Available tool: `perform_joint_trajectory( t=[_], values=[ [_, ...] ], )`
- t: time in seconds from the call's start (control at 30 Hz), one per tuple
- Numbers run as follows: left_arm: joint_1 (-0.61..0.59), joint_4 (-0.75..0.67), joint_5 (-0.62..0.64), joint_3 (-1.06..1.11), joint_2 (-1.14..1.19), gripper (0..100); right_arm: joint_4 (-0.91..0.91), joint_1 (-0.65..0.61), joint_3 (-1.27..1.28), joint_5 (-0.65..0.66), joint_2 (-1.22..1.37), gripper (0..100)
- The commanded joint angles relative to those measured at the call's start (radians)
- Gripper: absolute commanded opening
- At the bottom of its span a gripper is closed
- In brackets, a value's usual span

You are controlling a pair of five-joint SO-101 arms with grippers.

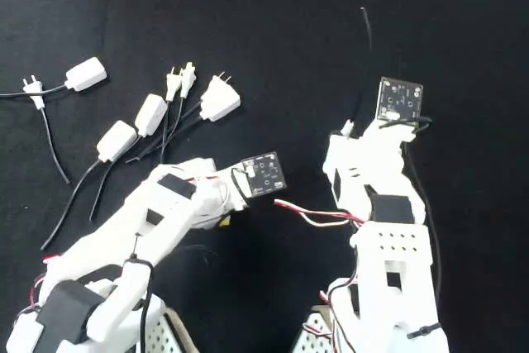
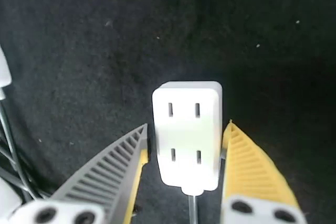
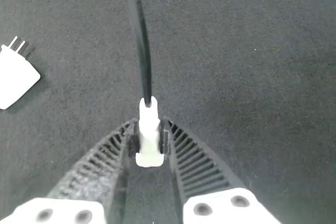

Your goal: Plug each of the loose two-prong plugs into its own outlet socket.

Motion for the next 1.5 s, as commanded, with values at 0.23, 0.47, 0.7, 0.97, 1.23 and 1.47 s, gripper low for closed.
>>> perform_joint_trajectory(
  t=[0.23, 0.47, 0.7, 0.97, 1.23, 1.47],
  values=[
    [-0.073, -0.032, -0.069, -0.11, 0.054, 22, 0.006, -0.023, -0.007, -0.002, 0.004, 1.2],
    [-0.108, -0.023, -0.072, -0.143, 0.08, 22, 0.005, -0.041, -0.005, 0.025, 0.007, 1.2],
    [-0.162, 0.025, -0.058, -0.196, 0.075, 22, 0.008, -0.041, -0.005, 0.046, 0.005, 1.2],
    [-0.232, 0.089, -0.038, -0.216, -0.026, 29, 0.009, -0.074, 0.007, 0.046, 0.004, 1.2],
    [-0.203, -0.066, -0.04, -0.2, 0.112, 31, 0.009, -0.074, 0.007, 0.046, 0.004, 1.2],
    [-0.208, 0.025, 0.011, -0.398, 0.37, 31, 0.006, -0.106, 0.018, 0.048, 0.005, 1.2]
  ],
)
